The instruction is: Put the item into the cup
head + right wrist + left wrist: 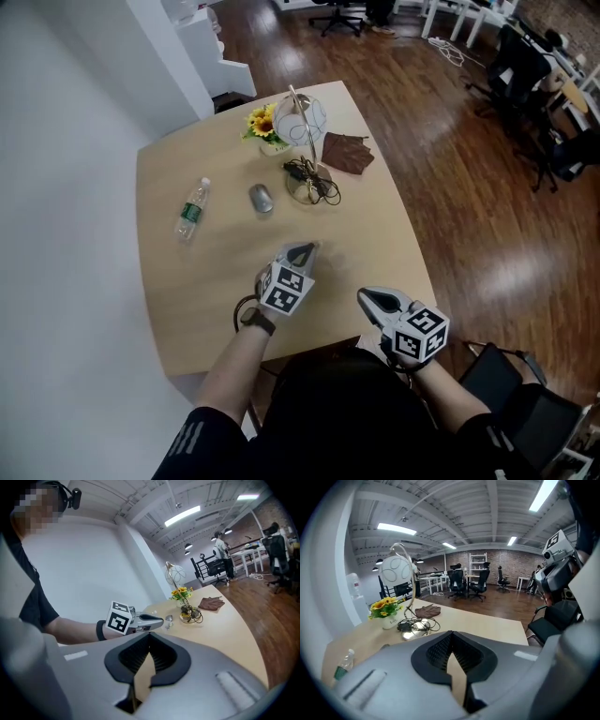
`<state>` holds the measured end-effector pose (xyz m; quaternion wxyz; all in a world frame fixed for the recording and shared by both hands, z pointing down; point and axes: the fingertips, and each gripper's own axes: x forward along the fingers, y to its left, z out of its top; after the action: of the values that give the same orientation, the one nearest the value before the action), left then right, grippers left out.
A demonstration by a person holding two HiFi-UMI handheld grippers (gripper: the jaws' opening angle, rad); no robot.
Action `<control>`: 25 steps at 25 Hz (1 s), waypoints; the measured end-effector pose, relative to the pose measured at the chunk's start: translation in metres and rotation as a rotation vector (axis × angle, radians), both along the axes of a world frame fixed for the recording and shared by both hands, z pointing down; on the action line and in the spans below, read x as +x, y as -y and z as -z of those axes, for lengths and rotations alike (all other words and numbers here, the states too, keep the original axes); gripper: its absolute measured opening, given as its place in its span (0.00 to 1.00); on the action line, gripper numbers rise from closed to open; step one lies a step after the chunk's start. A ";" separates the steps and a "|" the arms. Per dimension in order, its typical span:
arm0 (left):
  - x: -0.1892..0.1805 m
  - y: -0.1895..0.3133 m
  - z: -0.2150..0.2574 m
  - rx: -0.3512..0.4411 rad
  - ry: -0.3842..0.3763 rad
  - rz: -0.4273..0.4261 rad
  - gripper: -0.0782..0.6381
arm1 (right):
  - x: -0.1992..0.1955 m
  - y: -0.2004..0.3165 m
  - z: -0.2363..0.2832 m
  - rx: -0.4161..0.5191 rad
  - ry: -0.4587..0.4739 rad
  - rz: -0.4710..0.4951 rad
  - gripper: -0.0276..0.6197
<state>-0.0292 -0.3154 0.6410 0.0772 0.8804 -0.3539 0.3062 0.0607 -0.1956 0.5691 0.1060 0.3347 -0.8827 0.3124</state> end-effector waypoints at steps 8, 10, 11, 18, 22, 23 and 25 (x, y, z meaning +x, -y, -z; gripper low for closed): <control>0.068 -0.004 -0.040 -0.063 0.057 -0.088 0.10 | 0.043 0.001 -0.010 -0.023 0.014 -0.038 0.05; 0.075 -0.008 -0.053 -0.082 0.079 -0.100 0.10 | 0.050 0.001 -0.013 -0.032 0.016 -0.039 0.05; 0.077 -0.010 -0.059 -0.093 0.088 -0.108 0.10 | 0.053 0.001 -0.014 -0.036 0.018 -0.038 0.05; 0.090 -0.032 -0.092 -0.183 0.136 -0.203 0.29 | 0.066 0.003 -0.023 -0.051 0.023 -0.026 0.05; 0.092 -0.038 -0.090 -0.168 0.188 -0.243 0.36 | 0.072 0.007 -0.025 -0.053 0.022 -0.019 0.05; 0.093 -0.039 -0.091 -0.165 0.204 -0.255 0.37 | 0.072 0.007 -0.025 -0.052 0.023 -0.016 0.05; 0.094 -0.041 -0.099 -0.173 0.241 -0.283 0.40 | 0.072 0.008 -0.026 -0.053 0.022 -0.010 0.05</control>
<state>0.0650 -0.2744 0.7397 0.0656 0.8684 -0.2058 0.4463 0.1330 -0.2040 0.5946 0.1034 0.3325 -0.8736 0.3399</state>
